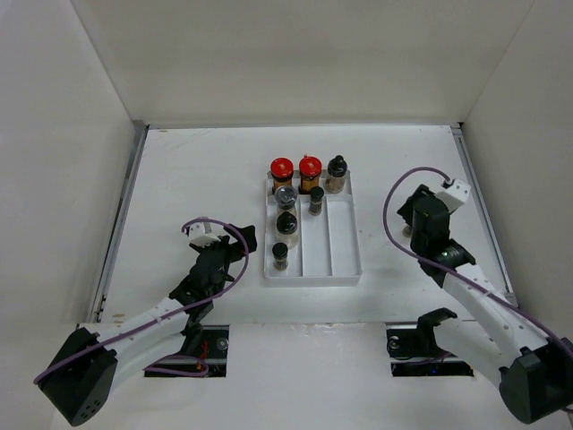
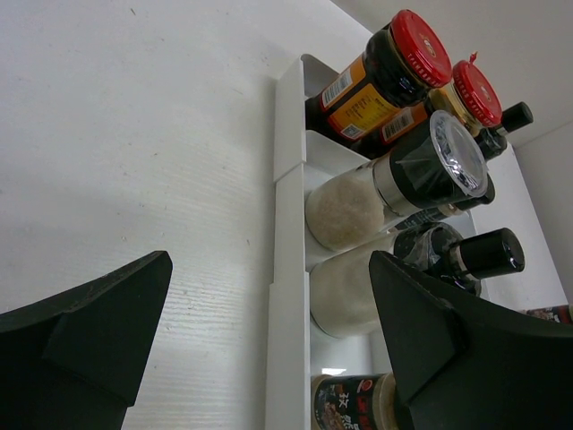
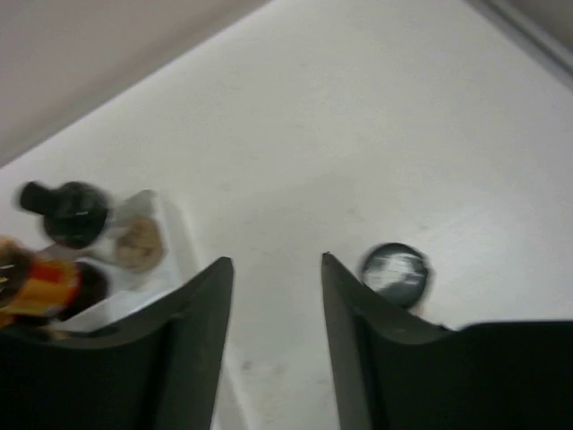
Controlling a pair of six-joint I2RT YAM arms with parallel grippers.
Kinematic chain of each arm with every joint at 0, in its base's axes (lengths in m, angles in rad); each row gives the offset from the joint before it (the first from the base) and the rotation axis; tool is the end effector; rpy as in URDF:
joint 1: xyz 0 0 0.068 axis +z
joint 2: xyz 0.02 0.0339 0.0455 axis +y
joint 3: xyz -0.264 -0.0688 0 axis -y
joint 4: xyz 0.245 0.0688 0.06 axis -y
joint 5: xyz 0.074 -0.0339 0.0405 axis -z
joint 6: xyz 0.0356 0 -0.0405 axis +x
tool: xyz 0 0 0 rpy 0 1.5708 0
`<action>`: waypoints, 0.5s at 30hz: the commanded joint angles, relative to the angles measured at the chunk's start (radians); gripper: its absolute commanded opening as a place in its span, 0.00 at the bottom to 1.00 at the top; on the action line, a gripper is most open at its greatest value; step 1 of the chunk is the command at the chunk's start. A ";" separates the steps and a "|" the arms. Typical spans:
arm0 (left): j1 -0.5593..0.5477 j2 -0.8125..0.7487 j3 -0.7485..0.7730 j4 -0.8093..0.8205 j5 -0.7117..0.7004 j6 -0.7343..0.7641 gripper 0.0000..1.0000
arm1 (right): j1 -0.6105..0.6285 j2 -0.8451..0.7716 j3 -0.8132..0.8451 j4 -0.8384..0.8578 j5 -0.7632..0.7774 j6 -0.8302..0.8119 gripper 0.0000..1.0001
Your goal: Organize the condiment bottles
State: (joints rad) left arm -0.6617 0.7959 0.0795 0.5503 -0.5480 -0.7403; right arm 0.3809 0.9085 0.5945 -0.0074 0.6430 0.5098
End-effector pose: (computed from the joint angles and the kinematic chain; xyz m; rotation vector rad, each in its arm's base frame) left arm 0.1395 -0.0852 0.1692 -0.4702 1.6805 -0.5620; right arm 0.1996 0.0569 0.2707 0.5400 1.7448 0.0178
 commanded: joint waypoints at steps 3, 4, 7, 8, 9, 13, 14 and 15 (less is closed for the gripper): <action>-0.002 0.016 -0.006 0.066 0.003 -0.007 0.95 | -0.112 -0.005 -0.024 -0.135 0.046 0.027 0.76; 0.000 0.009 -0.006 0.066 0.005 -0.007 0.95 | -0.118 0.015 -0.018 -0.132 0.038 0.015 0.79; 0.000 -0.014 -0.009 0.062 0.008 -0.002 0.95 | -0.145 0.090 0.008 -0.120 0.035 -0.019 0.84; 0.000 -0.011 -0.010 0.063 0.005 -0.002 0.95 | -0.158 0.117 0.016 -0.114 0.029 -0.027 0.84; 0.001 -0.001 -0.011 0.066 0.003 -0.002 0.95 | -0.168 0.141 0.024 -0.108 0.014 -0.033 0.83; 0.003 0.003 -0.007 0.066 0.010 -0.005 0.95 | -0.198 0.199 0.027 -0.039 -0.048 -0.043 0.79; 0.003 0.003 -0.007 0.066 0.010 -0.005 0.95 | -0.205 0.210 0.025 -0.028 -0.058 -0.044 0.77; 0.003 0.009 -0.007 0.066 0.010 -0.007 0.95 | -0.211 0.222 0.028 -0.022 -0.066 -0.044 0.75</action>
State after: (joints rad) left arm -0.6613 0.8024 0.0795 0.5606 -0.5446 -0.7406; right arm 0.1886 1.1187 0.5751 -0.1040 0.6155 0.4835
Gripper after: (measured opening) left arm 0.946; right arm 0.765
